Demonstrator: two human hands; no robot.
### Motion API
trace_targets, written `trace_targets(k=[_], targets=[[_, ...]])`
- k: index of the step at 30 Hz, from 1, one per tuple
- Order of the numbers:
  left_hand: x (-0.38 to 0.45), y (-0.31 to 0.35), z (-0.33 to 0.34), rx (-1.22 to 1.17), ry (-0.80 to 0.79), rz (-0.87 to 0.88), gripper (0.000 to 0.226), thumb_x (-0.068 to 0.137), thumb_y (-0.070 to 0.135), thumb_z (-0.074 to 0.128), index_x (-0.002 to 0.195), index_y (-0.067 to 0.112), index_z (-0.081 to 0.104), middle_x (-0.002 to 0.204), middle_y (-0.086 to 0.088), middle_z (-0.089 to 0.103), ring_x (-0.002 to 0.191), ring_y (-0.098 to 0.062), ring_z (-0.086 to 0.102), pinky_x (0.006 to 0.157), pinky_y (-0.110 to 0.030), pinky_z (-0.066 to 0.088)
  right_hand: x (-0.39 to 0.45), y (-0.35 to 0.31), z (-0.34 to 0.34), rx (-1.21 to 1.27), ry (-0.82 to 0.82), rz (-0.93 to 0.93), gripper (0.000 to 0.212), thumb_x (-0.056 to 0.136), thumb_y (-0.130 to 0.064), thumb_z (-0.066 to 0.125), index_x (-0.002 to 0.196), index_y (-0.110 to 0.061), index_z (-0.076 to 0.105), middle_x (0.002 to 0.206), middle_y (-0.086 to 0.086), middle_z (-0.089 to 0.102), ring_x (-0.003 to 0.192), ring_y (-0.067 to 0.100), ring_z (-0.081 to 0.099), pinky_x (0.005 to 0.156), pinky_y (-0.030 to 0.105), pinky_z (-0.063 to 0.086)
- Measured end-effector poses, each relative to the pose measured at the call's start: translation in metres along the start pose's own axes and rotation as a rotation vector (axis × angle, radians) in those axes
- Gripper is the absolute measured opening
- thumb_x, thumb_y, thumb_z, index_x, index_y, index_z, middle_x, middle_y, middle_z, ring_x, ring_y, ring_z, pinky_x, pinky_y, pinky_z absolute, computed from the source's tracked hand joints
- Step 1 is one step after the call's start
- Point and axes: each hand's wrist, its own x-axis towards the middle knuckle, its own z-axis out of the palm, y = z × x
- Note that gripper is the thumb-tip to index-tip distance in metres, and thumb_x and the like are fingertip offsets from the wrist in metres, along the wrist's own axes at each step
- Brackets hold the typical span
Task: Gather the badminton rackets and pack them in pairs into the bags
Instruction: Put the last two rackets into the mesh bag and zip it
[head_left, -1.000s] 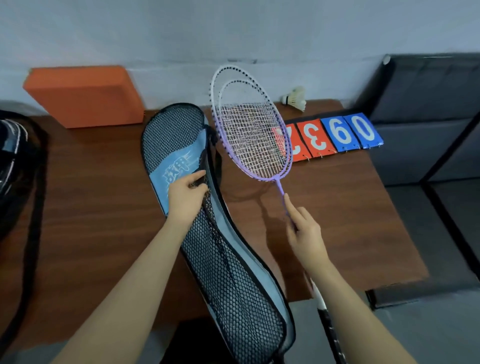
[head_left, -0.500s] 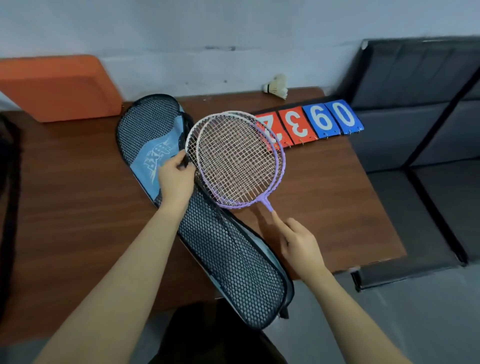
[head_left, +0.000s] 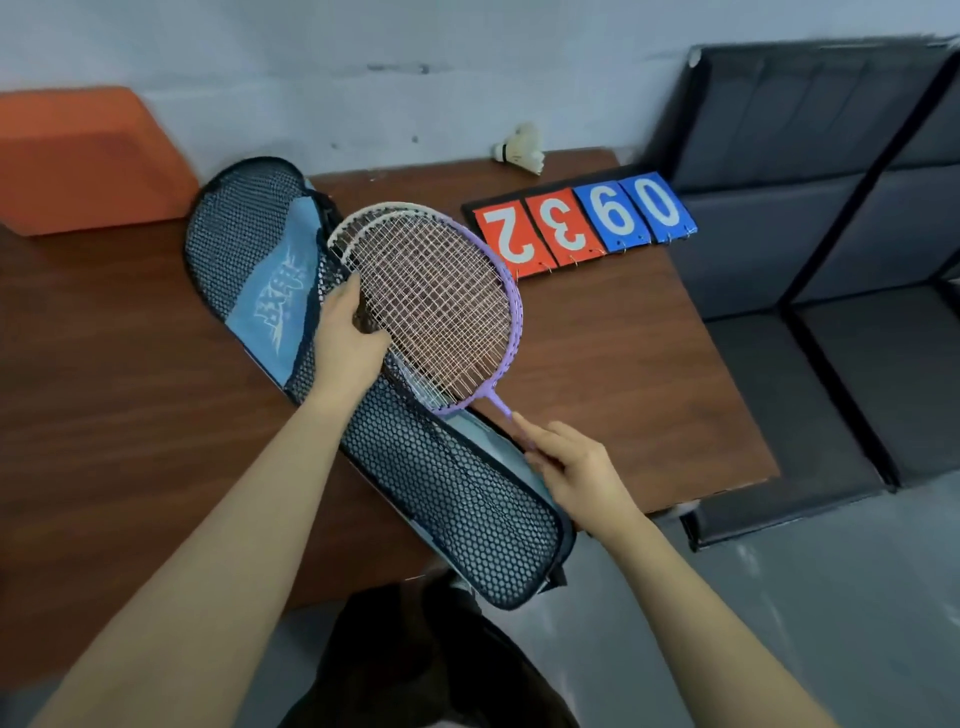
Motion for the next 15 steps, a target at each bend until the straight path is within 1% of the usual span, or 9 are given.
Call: trace_targets(k=[2,4,7,8,9,10,12,13,15], targets=[[-0.003,0.003,0.0,0.01,-0.015,0.039,0.074,0.084,-0.004,0.056,0.146,0.022,0.024,0.15,0.002,0.024,0.132,-0.004,0.023,0.101,-0.016,0.021,0.003,0.001,0.001,-0.001,-0.022,0.023,0.047,0.085,0.001,0.056,0.129,-0.017,0.054,0.075,0.006,0.051,0.07,0.011,0.048,0.068,0.011,0.037],[-0.004,0.006,-0.002,0.024,-0.04,0.073,0.074,0.084,-0.004,0.055,0.145,0.023,0.025,0.149,0.003,0.026,0.126,0.002,0.023,0.1,-0.015,0.021,0.004,0.001,0.003,0.023,-0.054,0.044,0.044,0.084,0.002,0.058,0.124,-0.017,0.059,0.074,0.005,0.052,0.07,0.009,0.048,0.067,0.01,0.036],[-0.006,0.009,-0.006,0.066,-0.077,0.119,0.07,0.084,-0.005,0.053,0.144,0.021,0.029,0.146,0.003,0.03,0.128,-0.004,0.03,0.098,-0.014,0.026,0.004,-0.003,0.005,0.086,-0.105,0.1,0.042,0.082,0.002,0.062,0.119,-0.019,0.063,0.071,-0.005,0.054,0.068,0.003,0.049,0.064,0.009,0.034],[-0.007,0.01,-0.007,0.073,-0.088,0.125,0.069,0.084,-0.006,0.052,0.144,0.02,0.03,0.145,0.004,0.031,0.126,-0.004,0.032,0.094,-0.009,0.027,0.006,-0.004,0.005,0.13,-0.115,0.146,0.041,0.082,0.001,0.064,0.117,-0.019,0.064,0.072,-0.011,0.056,0.069,0.0,0.051,0.065,0.008,0.035],[-0.009,0.01,-0.008,0.08,-0.1,0.124,0.069,0.084,-0.007,0.052,0.144,0.02,0.03,0.144,0.005,0.031,0.123,-0.003,0.033,0.089,-0.002,0.027,0.008,-0.006,0.004,0.181,-0.127,0.189,0.04,0.081,0.001,0.065,0.116,-0.019,0.065,0.077,-0.015,0.059,0.073,-0.004,0.054,0.067,0.008,0.036],[-0.012,0.009,-0.009,0.089,-0.116,0.121,0.07,0.084,-0.007,0.052,0.144,0.02,0.029,0.144,0.006,0.03,0.121,-0.002,0.033,0.082,0.004,0.027,0.011,-0.009,0.005,0.227,-0.139,0.226,0.04,0.081,0.0,0.066,0.115,-0.02,0.065,0.086,-0.015,0.064,0.08,-0.006,0.057,0.072,0.008,0.039],[-0.02,0.006,-0.01,0.12,-0.144,0.121,0.072,0.083,-0.007,0.053,0.145,0.021,0.028,0.147,0.006,0.028,0.123,-0.003,0.034,0.081,0.002,0.031,0.018,-0.014,0.009,0.297,-0.151,0.287,0.04,0.081,-0.001,0.066,0.116,-0.02,0.065,0.103,-0.011,0.068,0.094,-0.006,0.059,0.08,0.007,0.041],[-0.024,0.004,-0.011,0.136,-0.157,0.121,0.073,0.082,-0.006,0.053,0.145,0.02,0.027,0.147,0.004,0.028,0.122,-0.003,0.034,0.08,0.0,0.033,0.022,-0.018,0.012,0.331,-0.144,0.314,0.04,0.081,0.0,0.065,0.116,-0.02,0.065,0.106,-0.01,0.068,0.095,-0.006,0.06,0.08,0.006,0.042],[-0.033,-0.002,-0.013,0.133,-0.173,0.118,0.071,0.082,-0.005,0.055,0.144,0.019,0.028,0.145,0.002,0.031,0.114,-0.001,0.037,0.076,-0.002,0.038,0.029,-0.027,0.019,0.384,-0.112,0.355,0.04,0.081,0.001,0.065,0.115,-0.019,0.065,0.103,-0.012,0.068,0.088,-0.01,0.06,0.076,0.005,0.041]])
